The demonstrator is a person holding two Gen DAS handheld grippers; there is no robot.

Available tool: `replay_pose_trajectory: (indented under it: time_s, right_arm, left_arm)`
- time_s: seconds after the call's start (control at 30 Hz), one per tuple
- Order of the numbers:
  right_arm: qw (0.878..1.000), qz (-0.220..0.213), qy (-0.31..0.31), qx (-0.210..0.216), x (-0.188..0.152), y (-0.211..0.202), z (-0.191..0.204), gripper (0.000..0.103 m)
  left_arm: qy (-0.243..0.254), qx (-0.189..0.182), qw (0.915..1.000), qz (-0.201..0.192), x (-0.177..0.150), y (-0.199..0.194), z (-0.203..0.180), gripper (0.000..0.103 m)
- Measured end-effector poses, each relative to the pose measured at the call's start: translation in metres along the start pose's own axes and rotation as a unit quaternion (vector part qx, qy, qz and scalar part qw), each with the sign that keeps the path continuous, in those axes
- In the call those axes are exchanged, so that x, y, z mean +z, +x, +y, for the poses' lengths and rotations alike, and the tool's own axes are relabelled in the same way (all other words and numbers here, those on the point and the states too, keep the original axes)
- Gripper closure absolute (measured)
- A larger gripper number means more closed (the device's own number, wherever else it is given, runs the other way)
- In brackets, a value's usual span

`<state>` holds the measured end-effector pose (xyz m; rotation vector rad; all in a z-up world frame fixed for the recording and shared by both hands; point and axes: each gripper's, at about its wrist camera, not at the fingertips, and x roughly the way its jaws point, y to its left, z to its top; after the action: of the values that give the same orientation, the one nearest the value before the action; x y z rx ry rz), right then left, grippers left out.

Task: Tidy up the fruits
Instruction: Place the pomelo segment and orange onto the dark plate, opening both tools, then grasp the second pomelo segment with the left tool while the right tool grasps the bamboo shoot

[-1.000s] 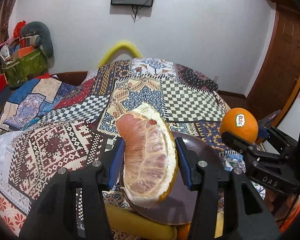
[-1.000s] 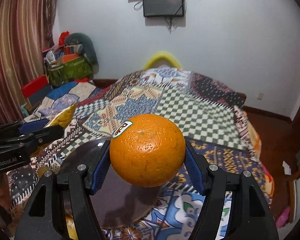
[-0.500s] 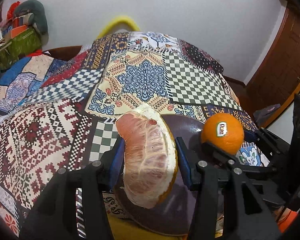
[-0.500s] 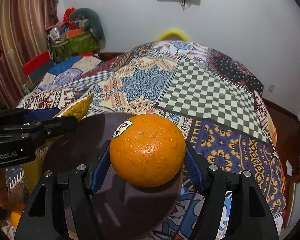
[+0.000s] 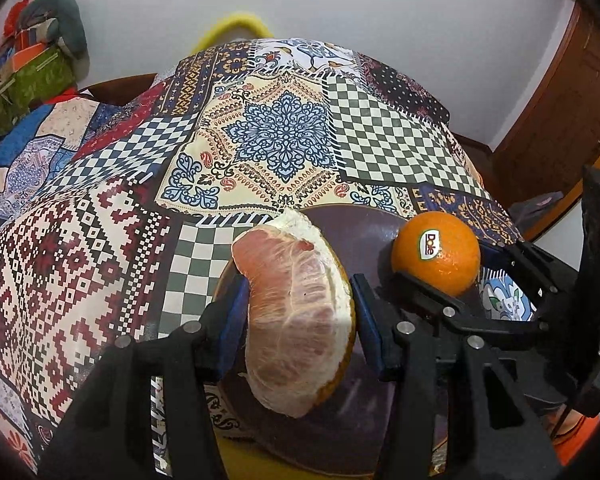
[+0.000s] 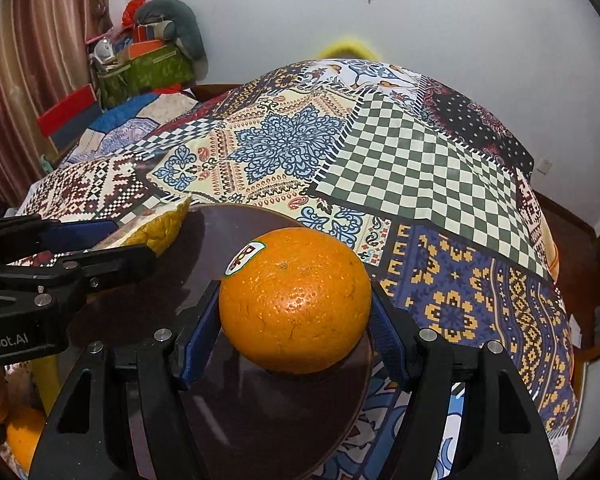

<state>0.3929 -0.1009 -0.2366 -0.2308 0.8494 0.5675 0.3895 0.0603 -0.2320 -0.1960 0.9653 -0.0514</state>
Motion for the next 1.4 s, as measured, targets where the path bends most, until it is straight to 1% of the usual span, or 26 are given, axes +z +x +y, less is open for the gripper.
replay_pose_trajectory:
  time_s: [0.07,0.2,0.27,0.43,0.63,0.73,0.9,0.97,1.1,1.17,1.3,1.4]
  right_arm:
    - [1.000,0.002,-0.001,0.000,0.000,0.000,0.000,0.036]
    - [1.000,0.001,0.002,0.008,0.000,-0.002,-0.002,0.036]
    - [1.000,-0.004,0.004,0.014,0.002,-0.007,-0.001,0.035]
    - [1.000,-0.025,-0.002,0.005,0.005,-0.029,0.003,0.030]
    - [0.999,-0.051,-0.008,-0.004,0.003,-0.064,0.013,0.030]
    - [0.998,-0.067,-0.008,-0.006,-0.001,-0.081,0.018,0.025]
    - [0.996,-0.093,-0.011,-0.011,-0.011,-0.115,0.029,0.023]
    - [0.995,-0.098,-0.009,-0.008,-0.014,-0.125,0.032,0.023]
    - [0.994,-0.110,-0.004,-0.006,-0.025,-0.143,0.040,0.020]
    - [0.994,-0.113,-0.003,-0.005,-0.032,-0.150,0.043,0.020]
    - [0.994,-0.108,-0.004,-0.004,-0.045,-0.155,0.050,0.020]
    - [0.995,-0.098,-0.002,-0.002,-0.057,-0.153,0.054,0.019]
  left_arm:
    - [0.000,0.000,1.0000,0.000,0.000,0.000,0.000,0.052]
    - [0.005,0.002,0.9998,-0.018,0.001,-0.011,-0.001,0.052]
    - [0.008,0.006,0.9997,-0.022,0.001,-0.016,-0.001,0.052]
    - [0.010,0.008,0.9992,-0.039,-0.002,-0.037,-0.001,0.052]
    - [0.028,0.025,0.9964,-0.076,-0.007,-0.078,-0.010,0.052]
    - [0.034,0.027,0.9948,-0.093,-0.010,-0.100,-0.014,0.052]
    - [0.049,0.040,0.9904,-0.123,-0.024,-0.140,-0.024,0.050]
    - [0.052,0.042,0.9889,-0.133,-0.030,-0.153,-0.026,0.045]
    - [0.050,0.040,0.9871,-0.146,-0.043,-0.178,-0.027,0.041]
    - [0.048,0.038,0.9870,-0.149,-0.051,-0.187,-0.025,0.035]
    - [0.049,0.047,0.9864,-0.150,-0.067,-0.198,-0.022,0.032]
    - [0.043,0.046,0.9877,-0.143,-0.080,-0.201,-0.016,0.027]
